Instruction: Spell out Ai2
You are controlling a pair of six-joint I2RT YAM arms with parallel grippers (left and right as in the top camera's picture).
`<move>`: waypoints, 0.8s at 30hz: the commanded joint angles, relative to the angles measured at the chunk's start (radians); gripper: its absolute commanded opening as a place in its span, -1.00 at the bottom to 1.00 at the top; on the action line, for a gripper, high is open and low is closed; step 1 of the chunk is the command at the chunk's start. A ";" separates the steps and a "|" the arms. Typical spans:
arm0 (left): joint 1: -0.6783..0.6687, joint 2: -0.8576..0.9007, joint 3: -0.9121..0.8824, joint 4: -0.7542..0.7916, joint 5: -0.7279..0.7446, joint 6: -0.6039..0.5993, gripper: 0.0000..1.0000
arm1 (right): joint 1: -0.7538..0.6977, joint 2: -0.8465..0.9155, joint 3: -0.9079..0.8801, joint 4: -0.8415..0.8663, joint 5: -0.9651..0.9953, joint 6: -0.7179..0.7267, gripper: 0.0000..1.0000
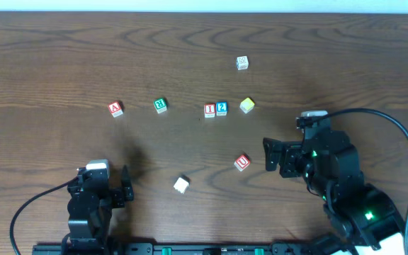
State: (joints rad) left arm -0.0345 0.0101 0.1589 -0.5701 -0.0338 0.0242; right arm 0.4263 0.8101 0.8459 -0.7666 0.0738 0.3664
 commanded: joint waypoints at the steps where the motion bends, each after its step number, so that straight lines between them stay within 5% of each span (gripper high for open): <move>1: 0.003 -0.006 -0.010 0.002 -0.014 0.006 0.91 | -0.012 0.023 -0.009 -0.014 -0.011 0.026 0.98; 14: 0.002 -0.006 -0.010 0.018 0.057 -0.062 0.90 | -0.012 0.132 -0.009 -0.035 -0.011 0.026 0.99; 19: 0.002 -0.006 -0.010 0.021 0.231 -0.503 0.90 | -0.012 0.154 -0.009 -0.037 -0.011 0.026 0.99; 24: 0.002 -0.006 -0.010 0.048 0.253 -0.803 0.91 | -0.012 0.166 -0.009 -0.037 -0.011 0.026 0.98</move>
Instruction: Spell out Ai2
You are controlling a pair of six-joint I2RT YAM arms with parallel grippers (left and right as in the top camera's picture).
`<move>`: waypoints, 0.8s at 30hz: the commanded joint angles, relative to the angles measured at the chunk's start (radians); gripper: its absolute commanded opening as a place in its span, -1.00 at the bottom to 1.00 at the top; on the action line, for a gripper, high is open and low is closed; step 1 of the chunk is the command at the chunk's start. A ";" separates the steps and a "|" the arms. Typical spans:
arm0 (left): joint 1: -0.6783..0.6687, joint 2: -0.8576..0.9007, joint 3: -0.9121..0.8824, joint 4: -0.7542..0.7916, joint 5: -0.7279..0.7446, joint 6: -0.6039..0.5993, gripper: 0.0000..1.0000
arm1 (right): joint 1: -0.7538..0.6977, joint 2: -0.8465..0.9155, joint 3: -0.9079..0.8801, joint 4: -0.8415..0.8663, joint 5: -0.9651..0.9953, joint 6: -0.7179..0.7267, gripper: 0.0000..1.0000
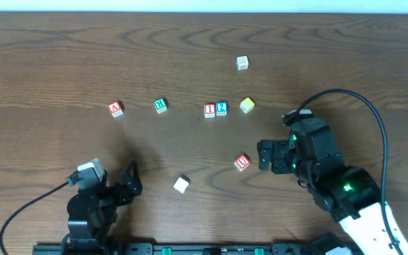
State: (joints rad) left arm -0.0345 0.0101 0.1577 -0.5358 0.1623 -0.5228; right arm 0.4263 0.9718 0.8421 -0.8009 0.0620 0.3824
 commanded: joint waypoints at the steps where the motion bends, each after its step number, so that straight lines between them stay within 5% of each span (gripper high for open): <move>1: 0.002 -0.006 -0.009 0.017 0.058 -0.300 0.91 | -0.012 0.004 -0.005 -0.004 0.001 0.010 0.98; 4: 0.002 -0.006 -0.009 0.039 0.056 -0.313 0.91 | -0.012 0.004 -0.005 -0.003 0.001 0.010 0.99; 13: 0.002 0.132 0.067 0.220 0.090 -0.045 0.92 | -0.012 0.004 -0.005 -0.003 0.001 0.010 0.98; 19: 0.002 0.523 0.278 0.211 -0.126 0.191 0.92 | -0.012 0.004 -0.005 -0.003 0.000 0.010 0.98; 24: 0.002 0.944 0.496 0.182 -0.278 0.231 0.92 | -0.012 0.004 -0.005 -0.003 0.001 0.010 0.98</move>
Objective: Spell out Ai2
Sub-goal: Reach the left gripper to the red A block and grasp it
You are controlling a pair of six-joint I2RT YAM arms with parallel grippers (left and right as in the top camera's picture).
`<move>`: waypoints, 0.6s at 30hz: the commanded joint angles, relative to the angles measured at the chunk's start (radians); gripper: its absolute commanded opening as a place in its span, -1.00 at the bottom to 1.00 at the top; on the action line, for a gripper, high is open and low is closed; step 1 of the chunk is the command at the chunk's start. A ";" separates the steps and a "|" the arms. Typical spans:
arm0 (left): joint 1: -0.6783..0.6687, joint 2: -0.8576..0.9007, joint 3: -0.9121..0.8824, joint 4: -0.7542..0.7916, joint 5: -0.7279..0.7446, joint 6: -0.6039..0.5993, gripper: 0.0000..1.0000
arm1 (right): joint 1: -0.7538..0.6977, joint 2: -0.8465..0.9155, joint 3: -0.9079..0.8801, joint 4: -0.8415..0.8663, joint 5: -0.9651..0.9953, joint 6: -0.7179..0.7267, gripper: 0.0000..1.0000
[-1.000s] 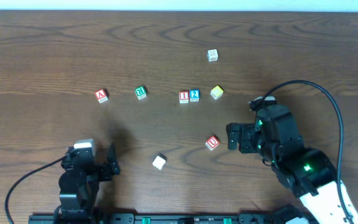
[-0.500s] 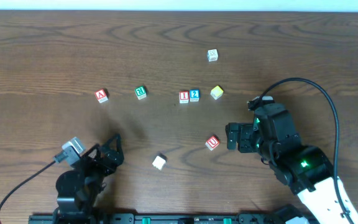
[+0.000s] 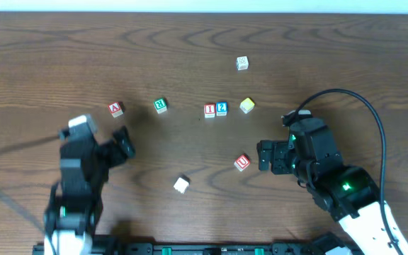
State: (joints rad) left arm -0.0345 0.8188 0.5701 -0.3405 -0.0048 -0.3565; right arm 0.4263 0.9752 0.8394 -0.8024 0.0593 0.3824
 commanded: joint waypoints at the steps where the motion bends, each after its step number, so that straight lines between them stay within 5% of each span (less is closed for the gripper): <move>1: 0.002 0.216 0.134 -0.035 -0.111 0.065 0.92 | -0.012 0.000 -0.002 -0.002 0.003 0.010 0.99; 9: 0.000 0.724 0.609 -0.384 -0.138 -0.005 1.00 | -0.012 0.000 -0.002 -0.002 0.003 0.010 0.98; 18: -0.039 0.976 0.884 -0.520 -0.140 -0.198 1.00 | -0.012 0.000 -0.002 -0.002 0.003 0.010 0.99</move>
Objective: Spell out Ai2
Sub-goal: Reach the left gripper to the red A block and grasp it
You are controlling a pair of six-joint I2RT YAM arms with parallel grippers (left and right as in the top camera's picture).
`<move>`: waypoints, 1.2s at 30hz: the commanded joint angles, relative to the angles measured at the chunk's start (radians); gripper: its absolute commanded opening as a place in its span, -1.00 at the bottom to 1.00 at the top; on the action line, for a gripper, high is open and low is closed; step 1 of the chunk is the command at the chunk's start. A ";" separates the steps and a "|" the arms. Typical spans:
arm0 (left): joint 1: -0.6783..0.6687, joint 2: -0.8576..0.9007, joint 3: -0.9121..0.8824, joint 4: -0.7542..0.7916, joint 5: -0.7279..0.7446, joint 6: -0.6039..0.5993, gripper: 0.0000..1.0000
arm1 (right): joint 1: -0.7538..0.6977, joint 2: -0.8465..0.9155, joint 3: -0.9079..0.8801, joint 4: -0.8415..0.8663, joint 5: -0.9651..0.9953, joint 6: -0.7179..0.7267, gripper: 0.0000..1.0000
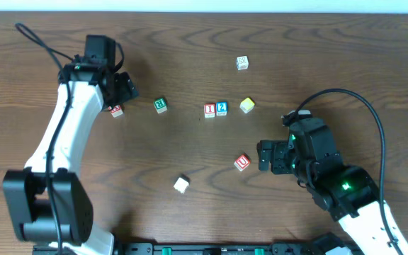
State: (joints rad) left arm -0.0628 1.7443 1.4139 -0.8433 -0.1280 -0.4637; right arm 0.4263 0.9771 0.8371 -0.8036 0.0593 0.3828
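The red A block (116,110) lies at the left of the table. My left gripper (127,88) hovers just beyond and to the right of it, its fingers looking open with nothing in them. The red I block (209,110) and the blue 2 block (222,108) sit side by side and touching in the middle. Nothing is between the fingers of my right gripper (263,156), which stands open at the right, a short way right of a red U block (241,162).
A green block (161,105) lies between the A and the I. A yellow block (246,105) sits just right of the 2. One white block (241,63) is at the back, another (181,185) near the front. The left arm (62,142) spans the table's left side.
My left arm has reached from mid-table on the left out to the far left, and its gripper is now beside the A block. The right arm and all the blocks are unchanged.
Both grippers began near the front, the left at its base and the right beside the U block. The right then edged a little left and stayed there. The left tilted, then stood at mid-table, and is now by the A block. No block has moved.
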 commanded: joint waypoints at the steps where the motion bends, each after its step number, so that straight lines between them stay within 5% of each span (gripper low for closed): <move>1: -0.012 0.068 0.049 -0.023 -0.017 -0.106 1.00 | -0.012 -0.002 0.000 0.000 0.003 0.009 0.99; 16: -0.003 0.295 0.098 -0.046 -0.010 -0.218 0.91 | -0.012 -0.002 0.000 0.000 0.003 0.010 0.98; 36: 0.069 0.367 0.098 0.037 0.129 -0.181 0.83 | -0.012 -0.002 0.000 0.037 0.003 0.010 0.98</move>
State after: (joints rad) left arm 0.0051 2.0872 1.4883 -0.8040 -0.0216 -0.6540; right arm 0.4263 0.9771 0.8371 -0.7727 0.0593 0.3828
